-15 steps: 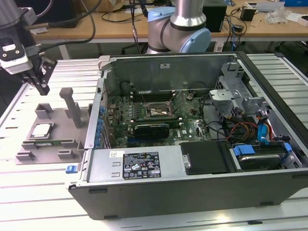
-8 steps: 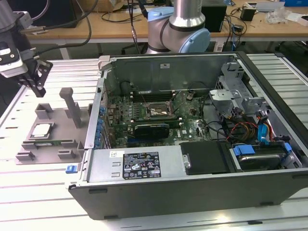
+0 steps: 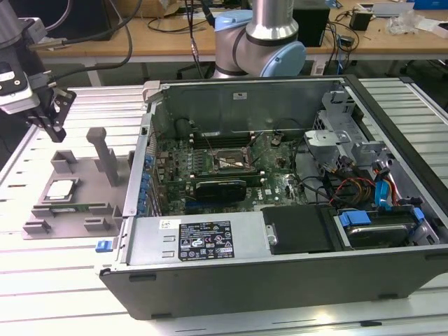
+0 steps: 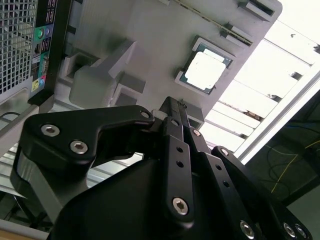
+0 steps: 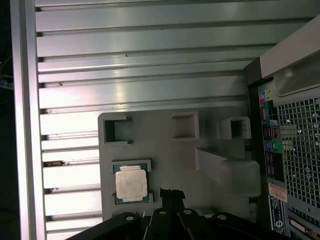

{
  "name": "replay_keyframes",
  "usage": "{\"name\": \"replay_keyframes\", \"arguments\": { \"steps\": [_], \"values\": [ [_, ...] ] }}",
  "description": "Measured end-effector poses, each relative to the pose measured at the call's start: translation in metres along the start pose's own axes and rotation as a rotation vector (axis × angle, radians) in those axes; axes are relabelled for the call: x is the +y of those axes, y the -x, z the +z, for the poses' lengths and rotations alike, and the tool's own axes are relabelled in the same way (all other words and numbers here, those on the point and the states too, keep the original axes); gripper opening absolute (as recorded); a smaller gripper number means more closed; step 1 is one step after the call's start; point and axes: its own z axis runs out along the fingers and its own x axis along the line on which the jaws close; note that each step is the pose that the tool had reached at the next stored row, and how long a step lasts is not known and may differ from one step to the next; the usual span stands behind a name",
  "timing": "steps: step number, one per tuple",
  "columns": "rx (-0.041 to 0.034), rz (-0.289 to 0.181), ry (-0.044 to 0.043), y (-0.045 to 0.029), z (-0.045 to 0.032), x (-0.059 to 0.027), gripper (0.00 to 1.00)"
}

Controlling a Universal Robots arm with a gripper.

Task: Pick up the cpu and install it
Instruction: 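Pick up the cpu and move it towards the insertion slot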

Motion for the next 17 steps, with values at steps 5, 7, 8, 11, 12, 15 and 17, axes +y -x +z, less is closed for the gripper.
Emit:
{"name": "replay_keyframes", "arguments": {
  "steps": [5,7,8,11,12,15,17],
  "values": [
    [0.0000,0.000,0.0000,0.0000,0.0001,0.0000,0.11],
    [-0.0001,0.000,0.0001,-0.0001,0.0004,-0.0001,0.11],
    [-0.0001,0.000,0.0001,-0.0003,0.0006,-0.0001,0.11],
    [-0.0001,0.000,0.0001,-0.0054,0.0041,-0.0006,0.11],
    [-0.0002,0.000,0.0001,-0.0089,0.0076,-0.0010,0.11],
    [0.0002,0.000,-0.0001,-0.0128,0.0123,-0.0016,0.11],
    [-0.0002,0.000,0.0002,-0.0173,0.0171,-0.0021,0.11]
  ]
}}
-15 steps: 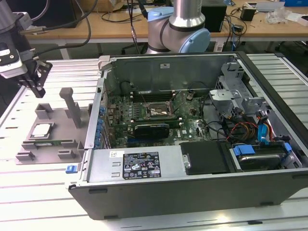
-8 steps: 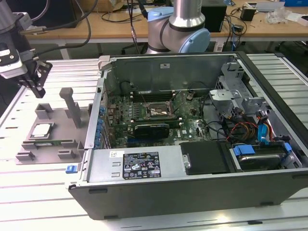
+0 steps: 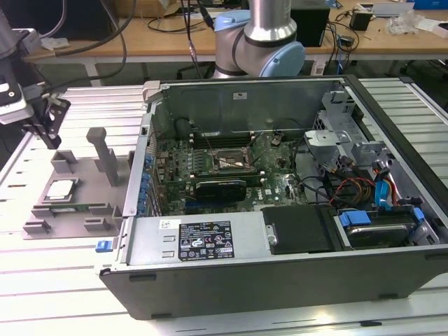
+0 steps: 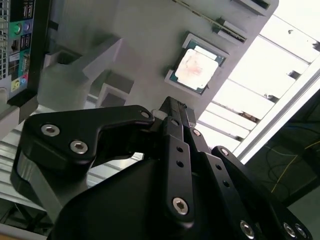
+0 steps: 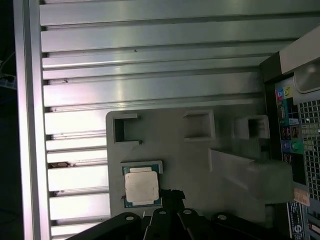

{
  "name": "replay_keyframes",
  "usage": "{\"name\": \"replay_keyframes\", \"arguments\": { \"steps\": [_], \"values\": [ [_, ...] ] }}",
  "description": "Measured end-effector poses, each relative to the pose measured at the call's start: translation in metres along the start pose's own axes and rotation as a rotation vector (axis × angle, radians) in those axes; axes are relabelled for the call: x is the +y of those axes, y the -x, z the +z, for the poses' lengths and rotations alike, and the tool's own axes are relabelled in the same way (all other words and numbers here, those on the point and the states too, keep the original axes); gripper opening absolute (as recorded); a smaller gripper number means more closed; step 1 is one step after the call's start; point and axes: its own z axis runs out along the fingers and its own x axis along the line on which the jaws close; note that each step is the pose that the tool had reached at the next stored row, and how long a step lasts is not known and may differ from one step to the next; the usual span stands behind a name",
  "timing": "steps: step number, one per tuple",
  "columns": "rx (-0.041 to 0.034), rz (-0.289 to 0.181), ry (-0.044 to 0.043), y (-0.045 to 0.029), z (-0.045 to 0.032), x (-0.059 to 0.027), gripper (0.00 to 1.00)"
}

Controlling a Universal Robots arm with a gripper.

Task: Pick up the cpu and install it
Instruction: 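Pick up the cpu and move it towards the insertion slot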

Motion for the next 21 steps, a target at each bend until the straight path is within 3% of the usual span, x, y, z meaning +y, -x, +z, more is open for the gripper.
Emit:
{"name": "replay_keyframes", "arguments": {
  "steps": [8,21],
  "values": [
    [0.0004,0.000,-0.0002,-0.0063,0.0139,-0.0024,0.11],
    [0.0025,0.000,-0.0004,-0.0138,0.0371,-0.0148,0.11]
  ]
}}
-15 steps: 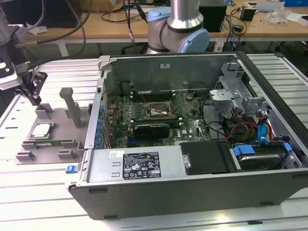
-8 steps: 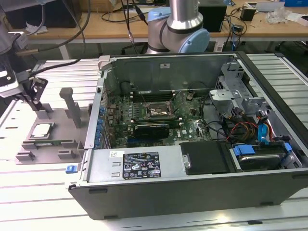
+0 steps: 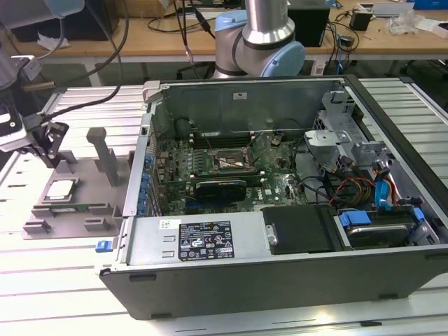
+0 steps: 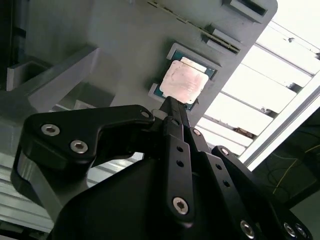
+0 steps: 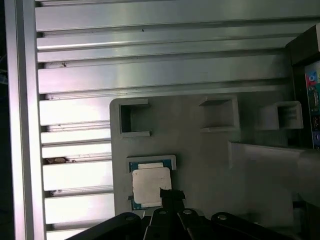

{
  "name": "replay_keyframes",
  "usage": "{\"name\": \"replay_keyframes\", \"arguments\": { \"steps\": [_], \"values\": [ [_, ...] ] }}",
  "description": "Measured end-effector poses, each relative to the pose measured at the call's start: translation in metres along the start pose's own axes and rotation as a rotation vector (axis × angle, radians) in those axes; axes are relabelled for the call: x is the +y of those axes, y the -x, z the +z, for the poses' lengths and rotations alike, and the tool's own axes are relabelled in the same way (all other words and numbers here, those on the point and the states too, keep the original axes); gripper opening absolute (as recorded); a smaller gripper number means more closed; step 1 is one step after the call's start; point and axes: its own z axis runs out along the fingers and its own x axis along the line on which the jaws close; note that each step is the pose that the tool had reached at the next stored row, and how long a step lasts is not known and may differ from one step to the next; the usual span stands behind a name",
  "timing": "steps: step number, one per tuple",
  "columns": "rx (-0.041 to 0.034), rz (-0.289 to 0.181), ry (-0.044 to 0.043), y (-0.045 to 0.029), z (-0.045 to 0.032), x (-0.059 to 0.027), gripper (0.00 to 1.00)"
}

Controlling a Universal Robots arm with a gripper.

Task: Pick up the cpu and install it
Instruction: 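Pick up the cpu and move it towards the insertion slot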

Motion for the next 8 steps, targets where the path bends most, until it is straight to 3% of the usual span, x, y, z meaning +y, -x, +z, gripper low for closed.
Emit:
{"name": "replay_keyframes", "arguments": {
  "steps": [3,8],
  "values": [
    [-0.0002,0.000,0.0002,-0.0030,0.0049,-0.0021,0.11],
    [0.0005,0.000,0.0000,-0.0065,0.0212,-0.0048,0.11]
  ]
}}
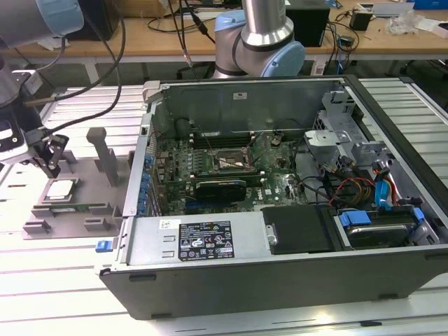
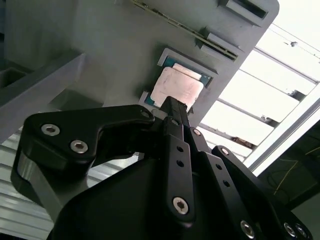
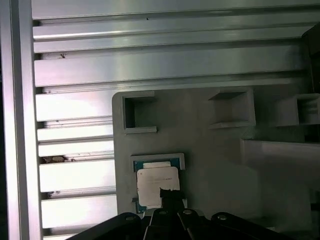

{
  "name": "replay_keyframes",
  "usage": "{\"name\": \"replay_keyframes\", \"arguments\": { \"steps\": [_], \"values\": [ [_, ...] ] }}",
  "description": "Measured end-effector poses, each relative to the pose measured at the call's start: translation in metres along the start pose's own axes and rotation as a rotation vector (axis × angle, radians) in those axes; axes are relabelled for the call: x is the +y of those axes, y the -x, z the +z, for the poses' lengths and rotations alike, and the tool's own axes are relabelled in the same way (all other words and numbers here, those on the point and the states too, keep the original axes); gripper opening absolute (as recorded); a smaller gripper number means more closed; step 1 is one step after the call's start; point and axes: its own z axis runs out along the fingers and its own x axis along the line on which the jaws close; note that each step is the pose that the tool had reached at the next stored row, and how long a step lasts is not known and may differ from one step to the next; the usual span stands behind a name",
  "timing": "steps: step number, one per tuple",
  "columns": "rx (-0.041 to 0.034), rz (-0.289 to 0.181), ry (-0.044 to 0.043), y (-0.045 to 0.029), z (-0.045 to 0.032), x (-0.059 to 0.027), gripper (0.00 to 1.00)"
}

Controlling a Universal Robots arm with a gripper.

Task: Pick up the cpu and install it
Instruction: 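Pick up the cpu and move it towards the insertion slot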

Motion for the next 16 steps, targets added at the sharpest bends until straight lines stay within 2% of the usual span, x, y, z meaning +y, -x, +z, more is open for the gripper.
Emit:
{"name": "replay_keyframes", "arguments": {
  "steps": [5,14,16],
  "values": [
    [0.0000,0.000,0.0000,-0.0017,0.0080,-0.0005,0.11],
    [-0.0002,0.000,0.0001,-0.0034,0.0128,-0.0008,0.11],
    [0.0000,0.000,0.0000,-0.0044,0.0177,-0.0011,0.11]
  ]
}}
